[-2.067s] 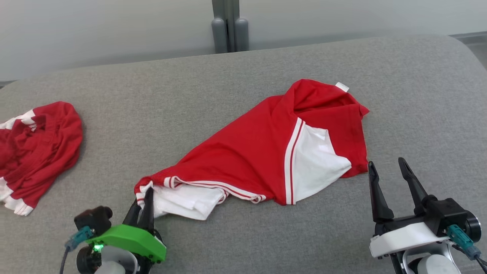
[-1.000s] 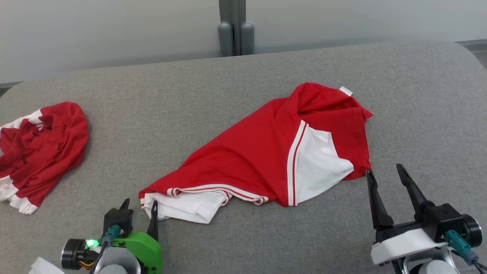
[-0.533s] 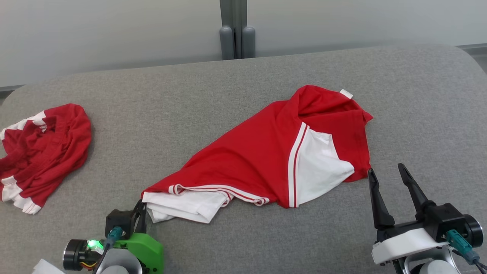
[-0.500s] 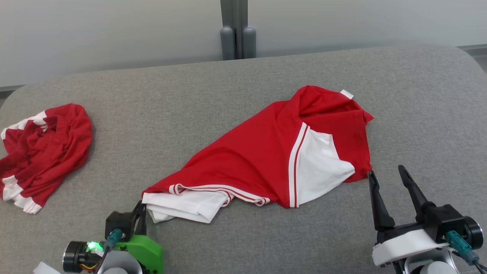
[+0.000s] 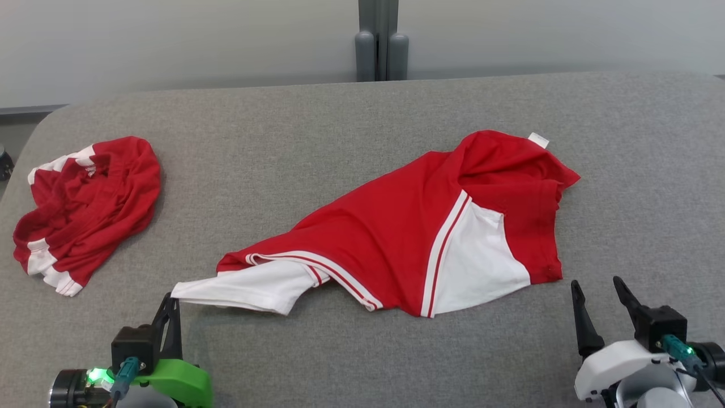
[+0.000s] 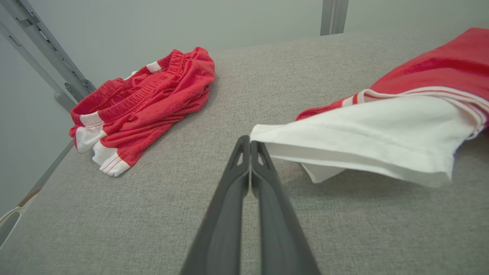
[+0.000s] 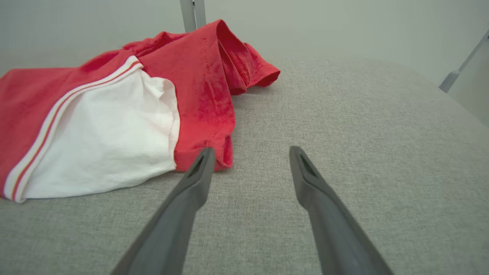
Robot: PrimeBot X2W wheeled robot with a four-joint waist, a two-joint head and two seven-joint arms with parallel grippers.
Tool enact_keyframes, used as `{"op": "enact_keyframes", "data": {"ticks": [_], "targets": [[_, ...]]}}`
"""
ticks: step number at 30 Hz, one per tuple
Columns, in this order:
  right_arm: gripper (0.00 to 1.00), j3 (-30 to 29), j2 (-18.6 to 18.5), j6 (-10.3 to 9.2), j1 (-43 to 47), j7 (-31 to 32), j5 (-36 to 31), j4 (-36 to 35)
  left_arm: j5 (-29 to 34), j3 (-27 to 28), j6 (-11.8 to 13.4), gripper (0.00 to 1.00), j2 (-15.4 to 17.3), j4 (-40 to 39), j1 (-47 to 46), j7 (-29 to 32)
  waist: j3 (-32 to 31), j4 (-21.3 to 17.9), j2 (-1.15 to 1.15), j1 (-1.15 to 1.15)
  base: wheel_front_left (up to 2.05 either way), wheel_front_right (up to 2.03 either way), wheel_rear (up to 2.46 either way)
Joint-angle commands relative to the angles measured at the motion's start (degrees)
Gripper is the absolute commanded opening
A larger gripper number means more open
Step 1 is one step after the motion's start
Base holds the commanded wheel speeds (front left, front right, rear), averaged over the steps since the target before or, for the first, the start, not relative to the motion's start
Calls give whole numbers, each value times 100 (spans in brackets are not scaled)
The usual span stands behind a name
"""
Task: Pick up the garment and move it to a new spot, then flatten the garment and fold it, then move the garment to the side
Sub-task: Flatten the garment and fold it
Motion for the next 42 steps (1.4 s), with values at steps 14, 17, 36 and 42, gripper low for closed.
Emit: {"op": "enact_keyframes", "data": {"ticks": [14, 17, 36, 42], "targets": [[82, 1081, -694, 1, -1285, -19, 361, 1731, 15, -159, -36, 0, -11, -250, -292, 151, 308, 267, 0, 0, 0, 0, 0], [61, 1174, -711, 1, -1315, -19, 402, 1697, 3, -180, -39, 0, -18, -238, -297, 144, 292, 276, 0, 0, 0, 0, 0], [0, 1153, -1271, -2, -684, -19, 1006, -263, -635, 302, -195, 0, 275, -1378, -152, 173, -256, 49, 0, 0, 0, 0, 0], [0, 942, -1889, -3, -614, -19, 1423, -1321, -925, 475, -356, 0, 870, -2682, -329, 1164, -417, -54, 0, 0, 0, 0, 0]]}}
